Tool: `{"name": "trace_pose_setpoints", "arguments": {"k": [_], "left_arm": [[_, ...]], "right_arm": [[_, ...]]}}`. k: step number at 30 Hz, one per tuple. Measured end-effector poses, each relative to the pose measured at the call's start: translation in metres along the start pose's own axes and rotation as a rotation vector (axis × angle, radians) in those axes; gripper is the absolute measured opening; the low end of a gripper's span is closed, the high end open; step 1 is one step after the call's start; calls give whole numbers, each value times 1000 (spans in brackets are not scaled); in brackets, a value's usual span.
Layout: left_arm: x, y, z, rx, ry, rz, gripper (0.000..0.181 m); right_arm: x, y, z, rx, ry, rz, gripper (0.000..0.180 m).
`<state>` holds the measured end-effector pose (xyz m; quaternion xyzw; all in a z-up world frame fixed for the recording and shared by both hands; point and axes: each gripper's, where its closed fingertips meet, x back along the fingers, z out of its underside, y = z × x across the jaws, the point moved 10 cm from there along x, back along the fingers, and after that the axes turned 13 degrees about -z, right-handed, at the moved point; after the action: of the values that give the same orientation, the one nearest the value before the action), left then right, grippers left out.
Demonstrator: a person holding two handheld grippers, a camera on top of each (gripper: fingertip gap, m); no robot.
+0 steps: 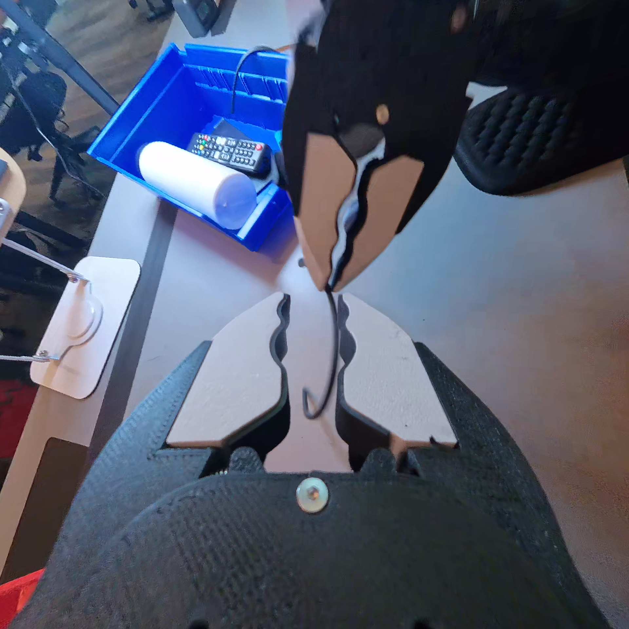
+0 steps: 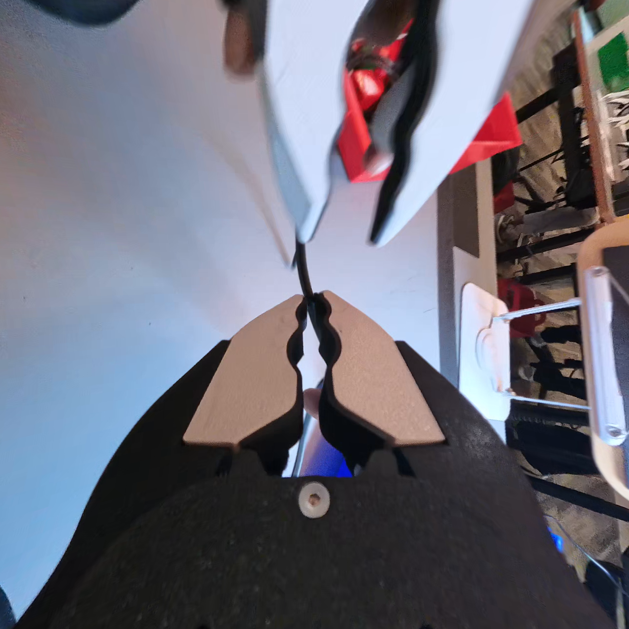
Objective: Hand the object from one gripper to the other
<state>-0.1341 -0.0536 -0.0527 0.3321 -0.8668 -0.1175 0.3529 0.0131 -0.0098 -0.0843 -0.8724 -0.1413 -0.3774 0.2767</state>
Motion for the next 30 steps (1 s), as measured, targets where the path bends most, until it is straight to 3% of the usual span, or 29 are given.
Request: {"name": "trace_pose_setpoints", "arguments": {"k": [1,10,16,22,30], "left_arm": [[-2,-1,0,-9,13,-11,28],[2,0,-4,-85,2,-123,5],[9,9,-4,-41,-30,-150,4],[17,19,0,15,-56,-126,4],[12,12,-2,-66,-20,-217,21]], "right_arm": [[6,-5,-7,-4,-18,14,3],[22,-16,-26,-19,-105,62,3],[25,-12,-28,57,-74,222,10],[15,-14,-30,121,1,350,7],[5,-15,-31,71,28,344,6]]}}
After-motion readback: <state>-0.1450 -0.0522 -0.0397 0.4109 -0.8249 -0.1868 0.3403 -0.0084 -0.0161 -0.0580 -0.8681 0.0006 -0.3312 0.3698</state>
